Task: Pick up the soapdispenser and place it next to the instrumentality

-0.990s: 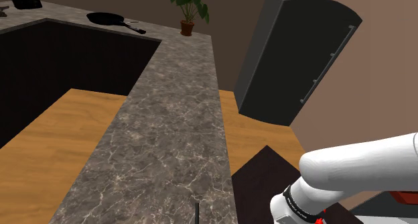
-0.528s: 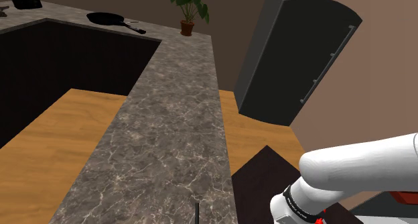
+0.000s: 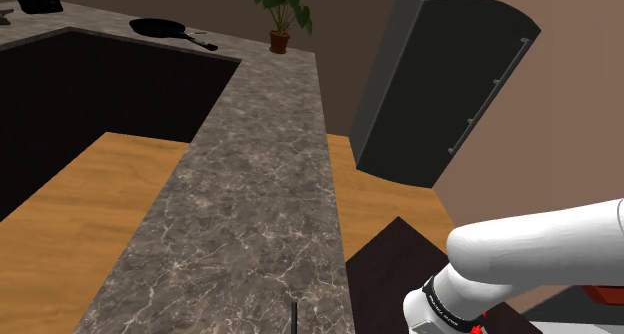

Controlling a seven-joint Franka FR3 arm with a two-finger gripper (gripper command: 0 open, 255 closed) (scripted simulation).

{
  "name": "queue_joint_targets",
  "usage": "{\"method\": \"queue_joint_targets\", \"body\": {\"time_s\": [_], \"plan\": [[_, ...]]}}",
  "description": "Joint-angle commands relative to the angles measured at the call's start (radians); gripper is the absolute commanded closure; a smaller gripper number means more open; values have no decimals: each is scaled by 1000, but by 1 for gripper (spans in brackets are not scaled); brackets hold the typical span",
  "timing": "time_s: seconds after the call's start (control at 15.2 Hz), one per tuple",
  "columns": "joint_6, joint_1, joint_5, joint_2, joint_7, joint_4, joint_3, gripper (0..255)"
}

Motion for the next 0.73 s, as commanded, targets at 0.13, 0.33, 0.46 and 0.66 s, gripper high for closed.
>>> {"method": "queue_joint_targets", "body": {"time_s": [0.13,0.33,0.46,0.66], "plan": [[-108,10,-20,18,13,99,-18,0],[-108,10,-20,18,13,99,-18,0],[-108,10,-20,18,13,99,-18,0],[-108,10,-20,18,13,99,-18,0]]}}
